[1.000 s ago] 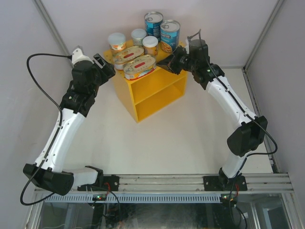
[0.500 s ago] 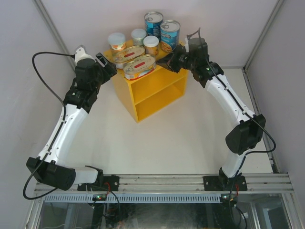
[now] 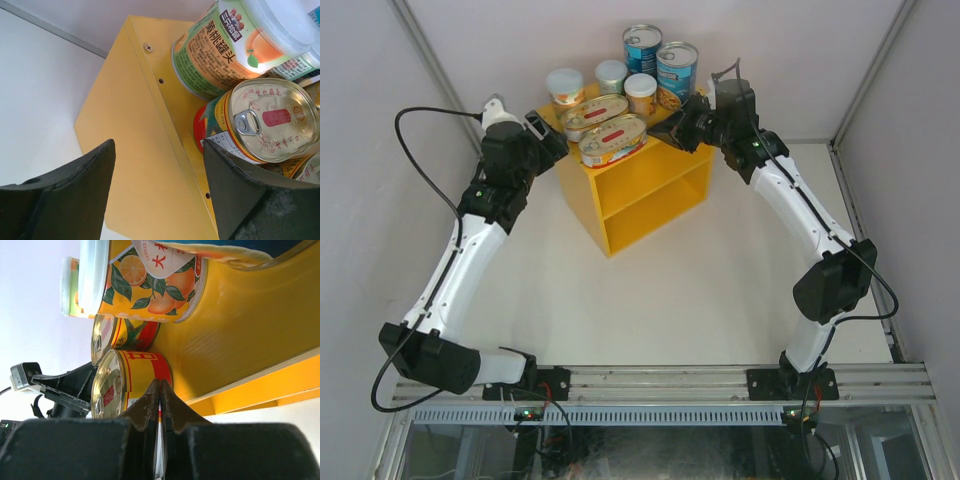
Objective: Place and organize the canned foods onto the counter
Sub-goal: Adjust the canned food at the counter.
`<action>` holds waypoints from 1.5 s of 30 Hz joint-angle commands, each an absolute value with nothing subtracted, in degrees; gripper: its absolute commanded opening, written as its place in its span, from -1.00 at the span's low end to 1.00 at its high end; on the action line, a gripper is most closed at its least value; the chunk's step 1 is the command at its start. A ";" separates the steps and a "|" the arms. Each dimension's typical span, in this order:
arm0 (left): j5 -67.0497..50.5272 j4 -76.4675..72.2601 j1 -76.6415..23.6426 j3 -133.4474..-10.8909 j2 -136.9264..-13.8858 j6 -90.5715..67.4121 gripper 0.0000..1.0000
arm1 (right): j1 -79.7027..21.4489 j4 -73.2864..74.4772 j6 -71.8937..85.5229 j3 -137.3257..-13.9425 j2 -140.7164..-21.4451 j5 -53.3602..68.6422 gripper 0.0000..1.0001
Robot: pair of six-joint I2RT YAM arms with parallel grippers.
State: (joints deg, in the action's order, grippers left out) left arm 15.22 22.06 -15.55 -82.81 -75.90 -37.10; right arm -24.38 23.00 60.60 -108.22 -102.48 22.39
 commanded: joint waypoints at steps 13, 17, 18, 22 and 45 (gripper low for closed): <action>16.05 18.02 -15.38 -77.15 -67.94 -40.22 0.46 | -25.82 21.12 60.84 -109.59 -102.04 22.67 -0.99; 15.92 18.10 -15.33 -76.28 -66.68 -40.30 0.45 | -26.00 20.81 61.20 -109.53 -102.14 22.19 -0.99; 15.83 18.08 -15.35 -76.14 -66.40 -40.29 0.44 | -26.04 20.75 61.37 -109.66 -102.22 21.99 -0.99; 15.61 18.10 -15.42 -75.53 -65.45 -40.26 0.44 | -26.37 20.27 61.96 -109.71 -102.67 21.58 -0.99; 23.66 23.92 -18.55 -71.78 -54.94 -27.28 0.46 | -25.89 32.49 41.91 -99.17 -83.25 8.23 -0.57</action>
